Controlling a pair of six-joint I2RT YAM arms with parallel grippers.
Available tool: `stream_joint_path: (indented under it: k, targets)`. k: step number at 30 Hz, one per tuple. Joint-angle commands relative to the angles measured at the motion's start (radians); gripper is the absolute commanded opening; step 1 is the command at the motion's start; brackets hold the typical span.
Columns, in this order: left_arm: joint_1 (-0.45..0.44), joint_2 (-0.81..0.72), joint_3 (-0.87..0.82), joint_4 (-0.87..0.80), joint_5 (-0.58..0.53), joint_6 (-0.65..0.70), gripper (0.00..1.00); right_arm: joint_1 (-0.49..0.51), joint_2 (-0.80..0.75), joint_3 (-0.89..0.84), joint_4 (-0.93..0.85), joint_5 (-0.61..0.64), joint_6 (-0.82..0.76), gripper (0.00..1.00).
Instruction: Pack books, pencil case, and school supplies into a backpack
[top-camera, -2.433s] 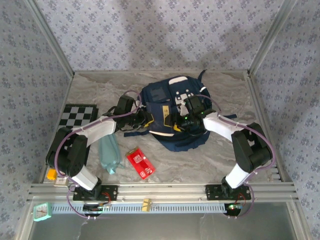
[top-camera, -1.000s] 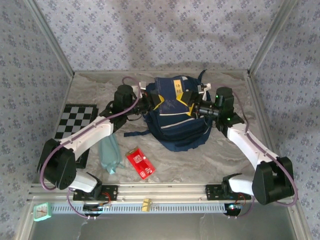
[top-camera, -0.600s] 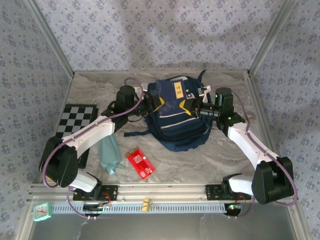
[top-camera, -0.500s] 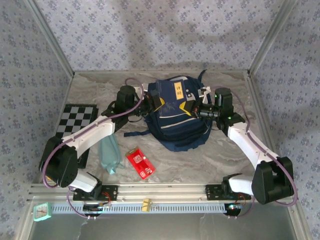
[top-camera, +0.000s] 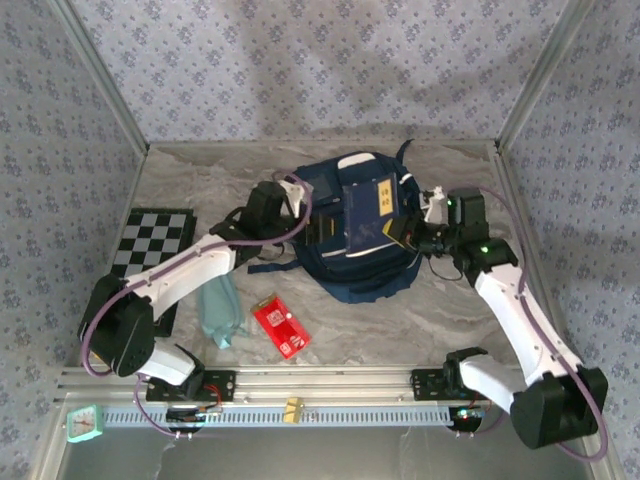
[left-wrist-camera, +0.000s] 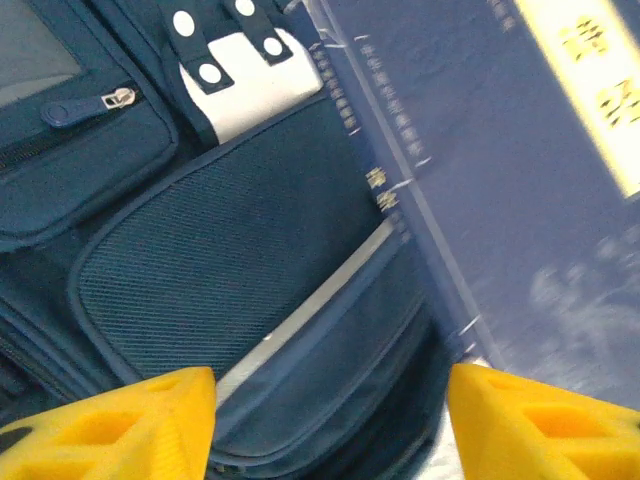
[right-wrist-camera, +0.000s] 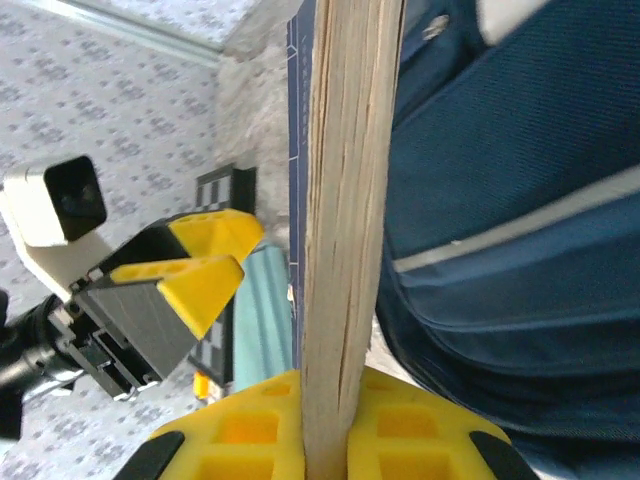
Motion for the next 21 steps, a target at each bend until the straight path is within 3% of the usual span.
stream_joint_path:
  k: [1,4,9,17,21]
  targets:
    - [-0.035,0.011,0.037,-0.086,-0.13,0.326,0.68,-0.039,-0.074,0.02,-0.185,0.079,-0.042,0.0]
    - [-0.07,0.073,0.072,-0.11,-0.137,0.433,0.74,-0.06,-0.136,0.027,-0.271,0.143,-0.056,0.0]
    - [-0.179,0.195,0.178,-0.152,-0.278,0.59,0.8,-0.103,-0.215,0.029,-0.403,0.244,-0.056,0.0]
    - [-0.249,0.367,0.309,-0.177,-0.293,0.671,0.84,-0.163,-0.266,0.015,-0.48,0.278,-0.068,0.0]
    - [-0.296,0.443,0.328,-0.129,-0.407,0.744,0.89,-0.183,-0.271,-0.003,-0.472,0.261,-0.066,0.0]
